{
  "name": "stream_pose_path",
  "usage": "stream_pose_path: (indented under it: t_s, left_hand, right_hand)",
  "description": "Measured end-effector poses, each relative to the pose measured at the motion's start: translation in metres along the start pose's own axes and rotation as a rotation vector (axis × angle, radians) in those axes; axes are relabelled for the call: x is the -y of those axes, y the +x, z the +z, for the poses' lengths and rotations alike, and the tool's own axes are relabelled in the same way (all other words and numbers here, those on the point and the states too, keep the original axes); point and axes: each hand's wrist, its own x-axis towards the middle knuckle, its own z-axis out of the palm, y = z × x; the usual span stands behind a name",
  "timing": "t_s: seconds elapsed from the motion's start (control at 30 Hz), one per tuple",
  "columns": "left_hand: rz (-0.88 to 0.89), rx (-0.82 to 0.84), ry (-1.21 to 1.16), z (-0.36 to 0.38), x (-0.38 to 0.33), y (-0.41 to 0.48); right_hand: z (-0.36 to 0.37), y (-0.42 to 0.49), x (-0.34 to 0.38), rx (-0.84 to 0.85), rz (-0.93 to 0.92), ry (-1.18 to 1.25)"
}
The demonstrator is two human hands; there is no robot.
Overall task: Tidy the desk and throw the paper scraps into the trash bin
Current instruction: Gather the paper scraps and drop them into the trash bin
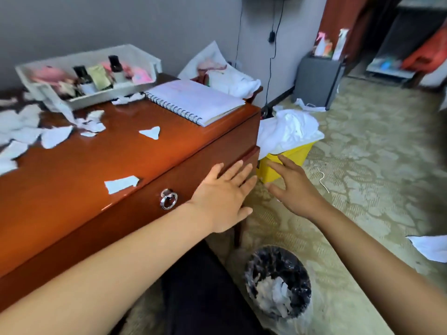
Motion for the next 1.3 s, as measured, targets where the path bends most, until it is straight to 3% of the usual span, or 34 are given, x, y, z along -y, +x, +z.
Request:
stream_pose_path:
  t_s: [0.13, 0.3, 0.4, 0.5, 0.6, 0.77, 0.97, 1.07, 1.13, 1.3]
  left_hand:
    - [-0.096, -0.139, -0.042, -0.033, 0.036, -0.047]
    - [-0.249, -0.162, -0.147, -0.036, 0.087, -0.107]
    - [-0.336, -0.158, -0.203, -0.022, 0.118, -0.131]
    - [-0.354, -0.163, -0.463, -0.01, 0.138, -0.14]
    - [-0.38, -0.289, -0.567, -0.001, 0.146, -0.138]
    - [-0.445, -0.504, -0.446, 0.011, 0.155, -0.132]
    - [-0.669, -0.641, -0.262, 0.031, 0.2, -0.147]
    - [-0.797, -0.688, -0.105, 0.04, 0.223, -0.164]
    - [-0.9, -0.669, -0.133, 0.045, 0.238, -0.173]
    - [-1.043, -0.47, -0.311, 0.051, 0.269, -0.175]
  right_hand:
    - [-0.015, 0.005, 0.06, -0.063, -0.187, 0.046]
    - [-0.005, 0.02, 0.124, -0.054, -0.382, 0.018]
    - [0.01, 0.036, 0.157, -0.014, -0.422, 0.016]
    - [0.027, 0.056, 0.184, 0.011, -0.415, -0.067]
    - [0.04, 0.074, 0.206, -0.029, -0.371, -0.231]
    - [0.055, 0.095, 0.23, -0.115, -0.384, -0.38]
    - [0.076, 0.131, 0.249, -0.093, -0.478, -0.276]
    - [0.086, 0.154, 0.257, -0.092, -0.477, -0.106]
    - [0.092, 0.169, 0.262, -0.12, -0.47, -0.053]
    - [0.102, 0.197, 0.272, -0.211, -0.393, -0.268]
